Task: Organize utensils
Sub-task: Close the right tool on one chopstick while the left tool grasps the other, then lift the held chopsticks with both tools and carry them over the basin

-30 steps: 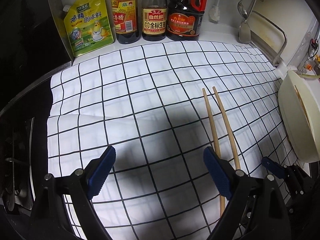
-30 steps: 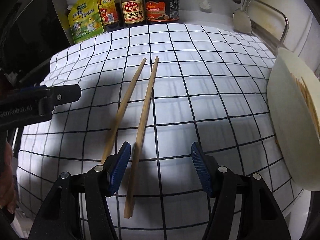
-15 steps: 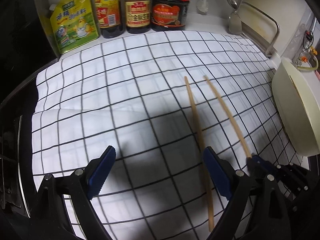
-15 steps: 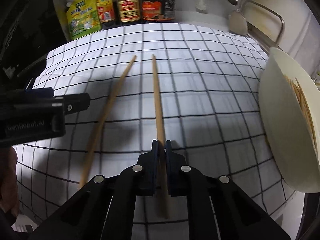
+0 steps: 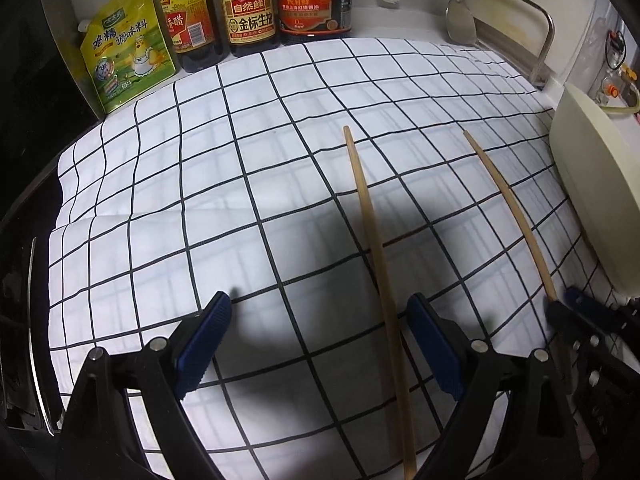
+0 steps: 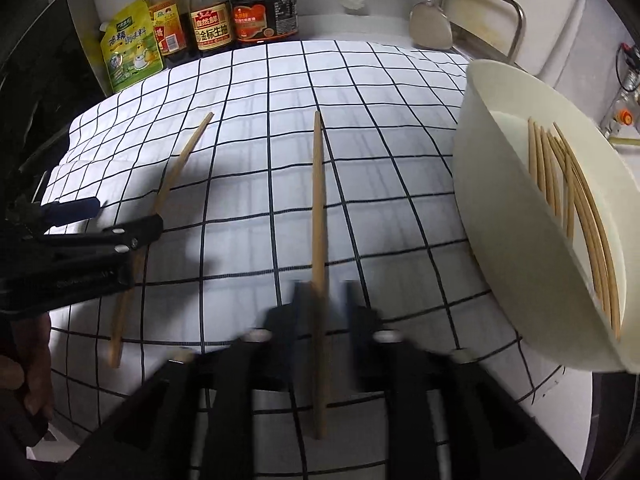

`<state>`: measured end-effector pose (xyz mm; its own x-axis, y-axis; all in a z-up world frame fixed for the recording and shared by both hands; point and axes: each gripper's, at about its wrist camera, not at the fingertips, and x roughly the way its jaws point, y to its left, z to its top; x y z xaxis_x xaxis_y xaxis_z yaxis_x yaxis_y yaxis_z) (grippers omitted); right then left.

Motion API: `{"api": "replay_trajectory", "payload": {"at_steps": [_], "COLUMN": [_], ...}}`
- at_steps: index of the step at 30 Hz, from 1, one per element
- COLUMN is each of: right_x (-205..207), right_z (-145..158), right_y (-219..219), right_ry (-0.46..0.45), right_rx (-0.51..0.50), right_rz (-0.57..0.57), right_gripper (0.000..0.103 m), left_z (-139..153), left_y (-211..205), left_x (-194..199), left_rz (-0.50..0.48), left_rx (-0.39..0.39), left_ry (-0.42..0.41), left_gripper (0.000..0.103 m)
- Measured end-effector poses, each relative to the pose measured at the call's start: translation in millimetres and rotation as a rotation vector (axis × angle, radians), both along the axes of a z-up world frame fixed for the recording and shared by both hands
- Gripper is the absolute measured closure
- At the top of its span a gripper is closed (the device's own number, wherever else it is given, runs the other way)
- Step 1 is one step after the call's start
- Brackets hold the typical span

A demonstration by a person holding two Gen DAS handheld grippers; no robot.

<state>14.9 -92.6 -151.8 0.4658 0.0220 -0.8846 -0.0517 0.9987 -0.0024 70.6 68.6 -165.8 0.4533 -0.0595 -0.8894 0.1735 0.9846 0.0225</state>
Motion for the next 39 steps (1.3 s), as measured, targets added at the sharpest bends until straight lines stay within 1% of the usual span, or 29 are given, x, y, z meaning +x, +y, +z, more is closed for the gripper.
{"api": "replay_trajectory", "payload": {"at_steps": [1, 4, 6, 7, 8, 9, 10, 11, 12, 13, 14, 15, 16, 17, 22, 28, 34, 39], "right_x": [2, 5, 8, 8, 8, 9, 10, 10, 11, 12, 12, 12, 12, 13, 14, 5, -1, -11], "right_z": [0, 0, -5, -5, -5, -5, -5, -5, -5, -5, -5, -5, -5, -4, -2, 16, 46, 78], "right_y": [1, 2, 3, 4, 5, 6, 7, 9, 11, 13, 16, 19, 21, 20, 9, 7, 2, -23], "right_ry": [-0.007, -0.014, 0.004, -0.011, -0.016, -0.016, -0.018, -0.018, -0.016, -0.014, -0.013, -0.012, -0.01, -0.007, 0.027, 0.02, -0.022, -0.089], "right_rx": [-0.021, -0.042, -0.057, -0.057, -0.057, -0.06, -0.06, -0.053, -0.045, -0.043, -0.044, -0.048, -0.05, -0.044, 0.05, 0.131, 0.193, 0.223], "right_rz": [0.001, 0.014, 0.026, 0.028, 0.035, 0.04, 0.052, 0.067, 0.083, 0.095, 0.111, 0.125, 0.13, 0.13, 0.096, 0.095, 0.104, 0.083], "right_gripper": [0.059, 0.059, 0.06, 0.06, 0.06, 0.062, 0.065, 0.073, 0.081, 0.084, 0.091, 0.094, 0.094, 0.095, 0.097, 0.097, 0.097, 0.097], "left_z": [0, 0, 0, 0, 1, 2, 3, 3, 5, 6, 6, 7, 8, 8, 10, 21, 53, 91], "left_y": [0, -1, -3, -4, -5, -7, -8, -9, -12, -15, -17, -20, -22, -24, -20, -13, -11, -30], "left_x": [0, 0, 0, 0, 0, 0, 1, 1, 0, 0, -1, -2, -2, -2, -3, -13, -23, -23], "left_rz": [0.005, 0.018, 0.026, 0.026, 0.021, 0.013, 0.006, 0.001, -0.008, -0.019, -0.026, -0.037, -0.045, -0.047, -0.04, -0.028, -0.016, -0.035], "left_rx": [-0.001, -0.007, -0.002, -0.001, -0.007, -0.015, -0.018, -0.02, -0.022, -0.026, -0.028, -0.031, -0.033, -0.033, -0.058, -0.075, -0.09, -0.125], "left_ry": [-0.006, -0.015, -0.023, -0.027, -0.028, -0.029, -0.029, -0.03, -0.032, -0.033, -0.033, -0.032, -0.029, -0.025, 0.006, 0.017, -0.023, -0.082], "left_gripper": [0.015, 0.015, 0.014, 0.016, 0.022, 0.026, 0.034, 0.041, 0.045, 0.057, 0.066, 0.073, 0.084, 0.093, 0.096, 0.096, 0.096, 0.096]}}
